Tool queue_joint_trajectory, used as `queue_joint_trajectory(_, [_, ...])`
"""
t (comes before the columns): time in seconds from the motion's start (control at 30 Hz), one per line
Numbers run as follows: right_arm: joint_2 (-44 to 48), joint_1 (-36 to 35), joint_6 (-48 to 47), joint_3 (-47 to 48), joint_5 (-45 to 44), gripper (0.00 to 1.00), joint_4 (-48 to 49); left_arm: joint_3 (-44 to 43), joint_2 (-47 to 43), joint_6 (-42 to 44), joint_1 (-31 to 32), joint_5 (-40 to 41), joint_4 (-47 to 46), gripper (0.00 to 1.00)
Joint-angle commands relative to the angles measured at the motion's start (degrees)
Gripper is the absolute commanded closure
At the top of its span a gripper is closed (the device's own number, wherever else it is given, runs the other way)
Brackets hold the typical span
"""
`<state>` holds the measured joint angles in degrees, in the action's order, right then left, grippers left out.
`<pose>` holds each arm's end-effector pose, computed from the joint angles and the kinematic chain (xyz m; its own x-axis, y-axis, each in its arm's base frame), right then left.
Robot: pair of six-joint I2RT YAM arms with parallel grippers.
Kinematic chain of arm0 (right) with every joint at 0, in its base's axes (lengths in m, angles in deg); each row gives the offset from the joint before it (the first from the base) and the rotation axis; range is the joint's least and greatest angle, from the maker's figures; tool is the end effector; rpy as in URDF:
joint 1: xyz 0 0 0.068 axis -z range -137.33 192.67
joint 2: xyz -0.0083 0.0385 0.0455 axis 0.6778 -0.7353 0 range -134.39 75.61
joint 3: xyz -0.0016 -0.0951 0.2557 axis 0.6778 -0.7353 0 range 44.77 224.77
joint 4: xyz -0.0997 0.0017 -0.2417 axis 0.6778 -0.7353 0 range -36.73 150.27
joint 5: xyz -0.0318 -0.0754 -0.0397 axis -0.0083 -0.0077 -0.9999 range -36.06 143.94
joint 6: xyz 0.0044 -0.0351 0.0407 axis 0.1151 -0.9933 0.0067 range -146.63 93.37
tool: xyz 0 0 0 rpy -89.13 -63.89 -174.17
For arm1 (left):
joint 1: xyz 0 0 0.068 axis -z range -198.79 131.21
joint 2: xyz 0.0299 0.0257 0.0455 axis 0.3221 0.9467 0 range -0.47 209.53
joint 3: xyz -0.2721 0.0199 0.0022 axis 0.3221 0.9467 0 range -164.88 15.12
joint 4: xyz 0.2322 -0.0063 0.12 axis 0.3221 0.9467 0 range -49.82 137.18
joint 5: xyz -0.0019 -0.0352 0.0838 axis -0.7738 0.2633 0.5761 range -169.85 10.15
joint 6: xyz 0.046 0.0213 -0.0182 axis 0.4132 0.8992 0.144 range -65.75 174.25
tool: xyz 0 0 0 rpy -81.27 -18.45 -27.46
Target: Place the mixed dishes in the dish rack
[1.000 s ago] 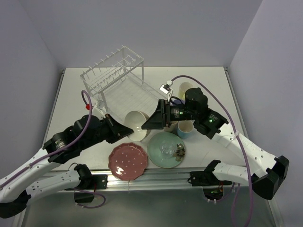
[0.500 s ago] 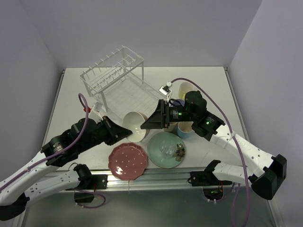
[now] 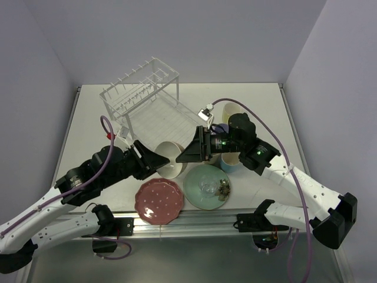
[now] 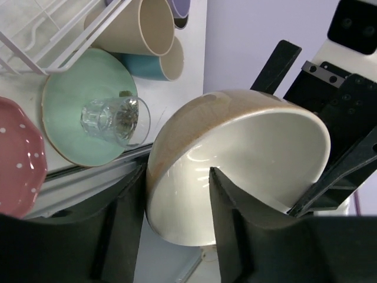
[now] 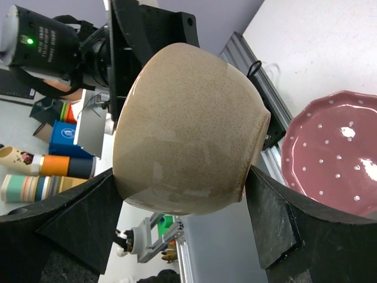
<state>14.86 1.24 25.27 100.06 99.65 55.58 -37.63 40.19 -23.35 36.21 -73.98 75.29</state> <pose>0.1615 0.1766 0.3629 -0.8609 -0.0268 -0.5081 -0.5071 0.1271 0.8525 0.0876 -0.1186 0.3528 -0.7913 -0.5638 -0.2366 -0.0558 0.4520 -0.8903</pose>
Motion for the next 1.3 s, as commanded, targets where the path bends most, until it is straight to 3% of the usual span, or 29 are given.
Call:
queue_joint_trajectory(0.0, [1.60,-0.23,-1.36,2.98,-0.53,1.00,1.71,-2.27,0.03,-0.71,0.19,0.11,-4.61,0.45])
queue_joint_trajectory(0.17, [0.82,0.03,-3.29,3.77,-2.12,1.00,-1.46,-2.27,-0.76,-1.58,0.19,1.42,-3.13,0.25])
queue_joint_trajectory(0.33, [-1.91,0.65,-6.89,7.81,-3.78,1.00,-5.67,-2.62,-1.38,-3.69,0.28,4.67,3.18,0.13])
queue_joint_trajectory(0.6, [-14.21,0.91,-22.18,23.43,-14.32,1.00,-21.32,-5.87,3.28,-12.04,0.28,9.42,22.35,0.14])
queue_joint_trajectory(1.0, [-33.54,0.91,-37.39,43.22,-38.40,1.00,-30.99,-6.49,9.87,-9.59,0.19,7.40,26.15,0.18])
queue_joint_trajectory(1.27, [-41.37,-0.14,-46.08,48.59,-51.59,1.00,-31.52,-4.20,8.47,-9.85,0.19,6.35,26.41,0.19])
